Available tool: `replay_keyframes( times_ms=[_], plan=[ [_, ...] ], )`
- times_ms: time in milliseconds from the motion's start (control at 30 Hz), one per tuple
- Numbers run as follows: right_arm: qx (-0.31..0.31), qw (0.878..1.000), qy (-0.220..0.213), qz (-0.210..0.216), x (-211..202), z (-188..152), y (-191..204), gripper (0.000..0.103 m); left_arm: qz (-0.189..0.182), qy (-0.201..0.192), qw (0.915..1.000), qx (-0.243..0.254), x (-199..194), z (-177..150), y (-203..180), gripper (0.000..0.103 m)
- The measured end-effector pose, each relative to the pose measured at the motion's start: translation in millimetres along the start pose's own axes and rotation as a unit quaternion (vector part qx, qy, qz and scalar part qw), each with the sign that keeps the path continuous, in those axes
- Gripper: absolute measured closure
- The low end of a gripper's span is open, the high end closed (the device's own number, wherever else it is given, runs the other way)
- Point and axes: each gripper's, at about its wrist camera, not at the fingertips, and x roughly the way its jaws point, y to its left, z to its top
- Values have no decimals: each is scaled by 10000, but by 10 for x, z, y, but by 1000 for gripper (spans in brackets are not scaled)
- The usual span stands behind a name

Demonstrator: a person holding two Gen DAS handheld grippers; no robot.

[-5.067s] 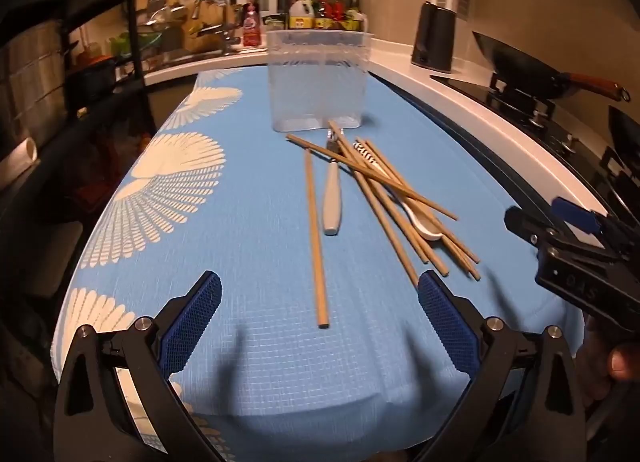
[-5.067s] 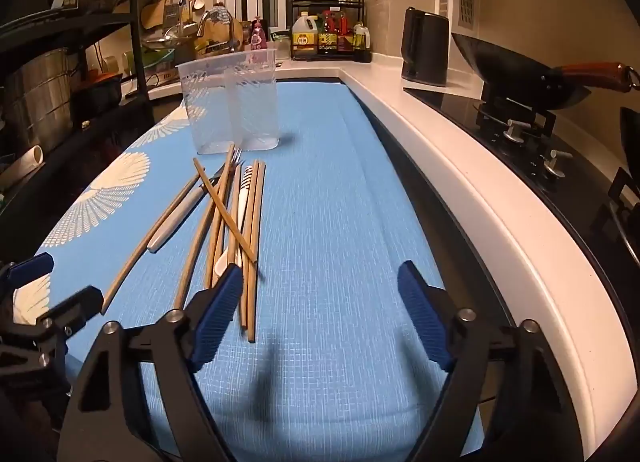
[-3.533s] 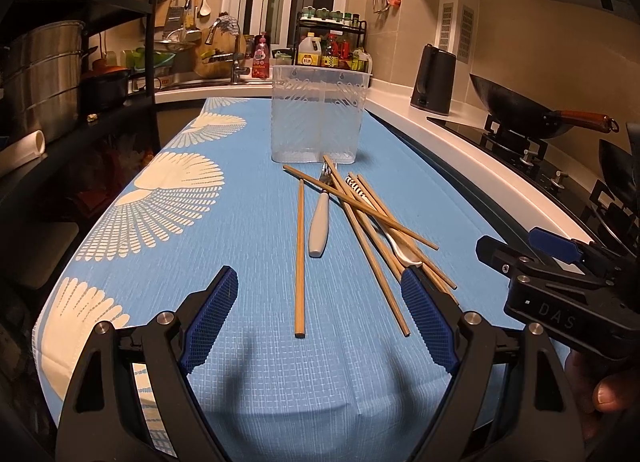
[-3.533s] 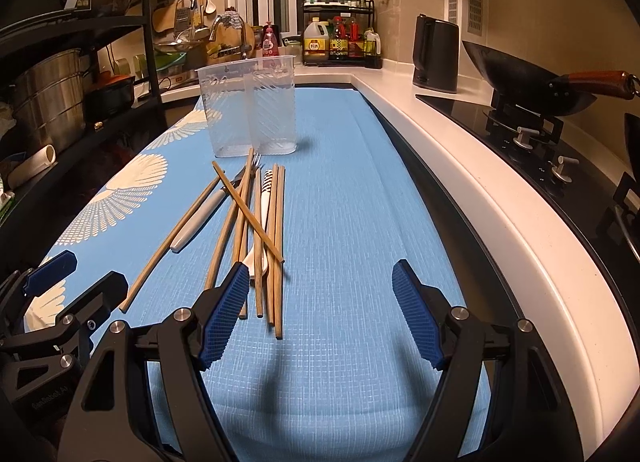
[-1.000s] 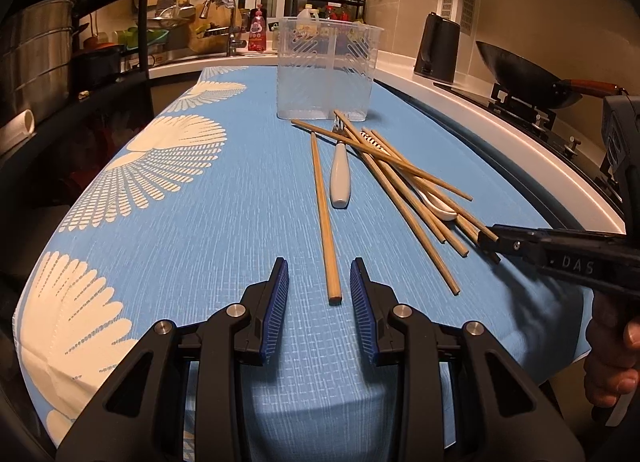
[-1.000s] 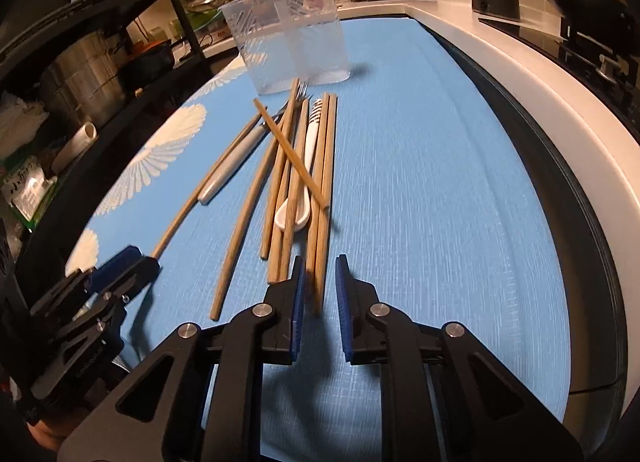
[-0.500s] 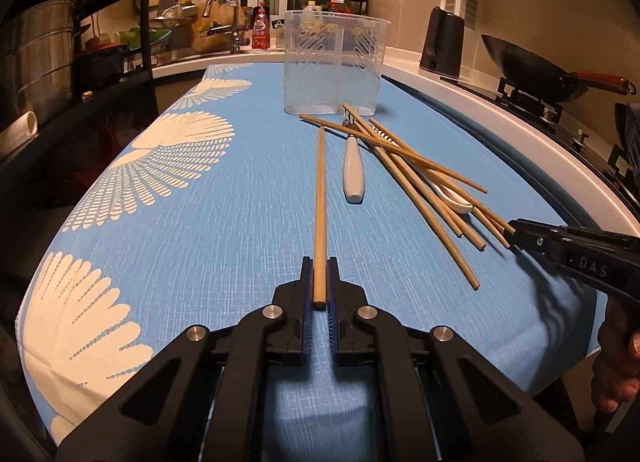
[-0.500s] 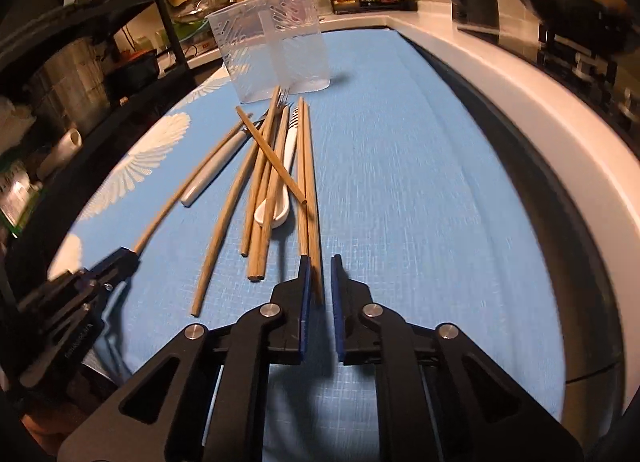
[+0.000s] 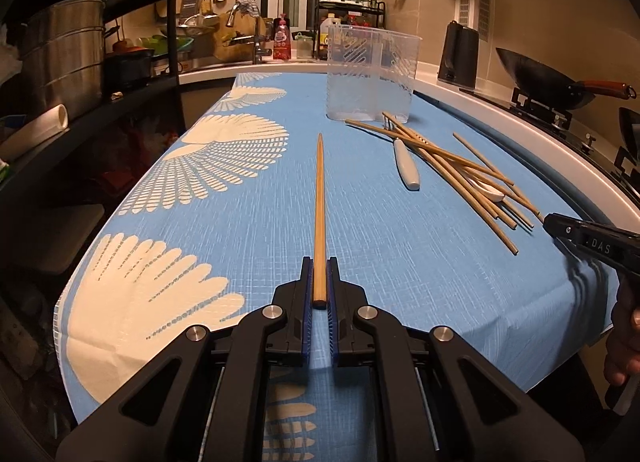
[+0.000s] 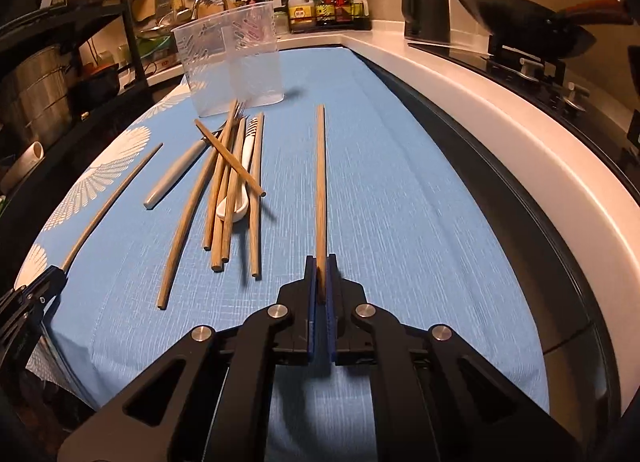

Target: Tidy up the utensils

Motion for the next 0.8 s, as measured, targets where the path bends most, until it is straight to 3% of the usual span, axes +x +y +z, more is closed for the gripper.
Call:
replay_keyframes(
  times_ms=[100,433,800],
  plan=[
    [108,9999,-71,-26,7,-11,-21,95,2,-84,10000,-24,15,-6,9,91],
    [-136,9980,-523,-324,-16,-129,90,95,108,-461,9989,66,5,-138,-12,90],
    [-387,9972,-546,-343,-27,-129,110,95,187,-611,9979,74,18,-156,-26,90]
  ],
)
